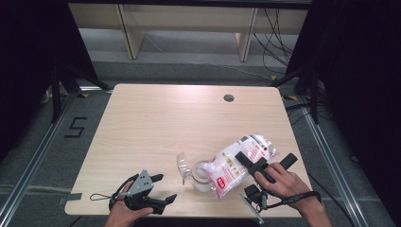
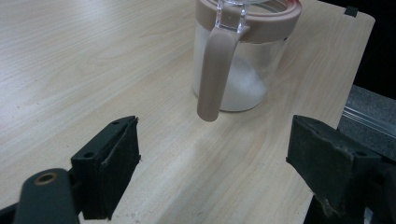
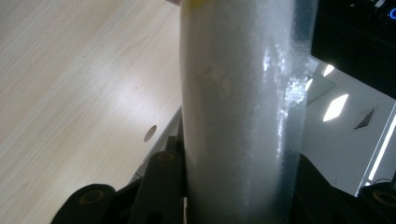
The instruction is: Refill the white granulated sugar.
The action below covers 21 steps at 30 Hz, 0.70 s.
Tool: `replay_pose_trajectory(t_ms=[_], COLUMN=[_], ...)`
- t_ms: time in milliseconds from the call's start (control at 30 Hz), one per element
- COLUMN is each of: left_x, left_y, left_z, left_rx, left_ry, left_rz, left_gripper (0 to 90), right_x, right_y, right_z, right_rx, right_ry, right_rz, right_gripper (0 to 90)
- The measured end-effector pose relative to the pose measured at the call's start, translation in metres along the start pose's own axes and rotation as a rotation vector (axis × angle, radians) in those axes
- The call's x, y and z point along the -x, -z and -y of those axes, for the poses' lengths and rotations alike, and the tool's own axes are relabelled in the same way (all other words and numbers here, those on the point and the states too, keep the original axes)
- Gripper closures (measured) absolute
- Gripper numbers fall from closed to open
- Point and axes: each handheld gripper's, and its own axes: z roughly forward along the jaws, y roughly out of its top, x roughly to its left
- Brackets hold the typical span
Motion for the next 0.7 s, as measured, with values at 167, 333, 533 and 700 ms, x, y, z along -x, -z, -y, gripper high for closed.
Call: replay_pose_trajectory(t_ms=[167, 333, 533, 700], left_x=[-0.0002, 0.0001, -0.0001, 0.0000], left_y=[0.0003, 0.0000, 0.0001, 0.0001], left_z=[-0.0002, -0.0001, -0.0001, -0.0001], left_rx=[0.000, 0.001, 0.000, 0.001], left_ry=[0.000, 0.000, -0.001, -0.001], left_rz=[-0.001, 0.000, -0.001, -0.001], left_gripper=[16.3, 16.3, 16.3, 16.3], right_x=[0.0006, 0.0006, 0.0001, 0.0005], right_y=[0.0002, 0.0002, -0.0001, -0.0001], right_z=[0.0005, 0.0006, 0.0001, 0.0000], right_rx=[-0.001, -0.001, 0.003, 0.003], right_ry=[0.009, 0.009, 0.002, 0.007], right_rz=[0.000, -0.002, -0.003, -0.004], right_gripper=[73.0, 73.0, 73.1, 73.1])
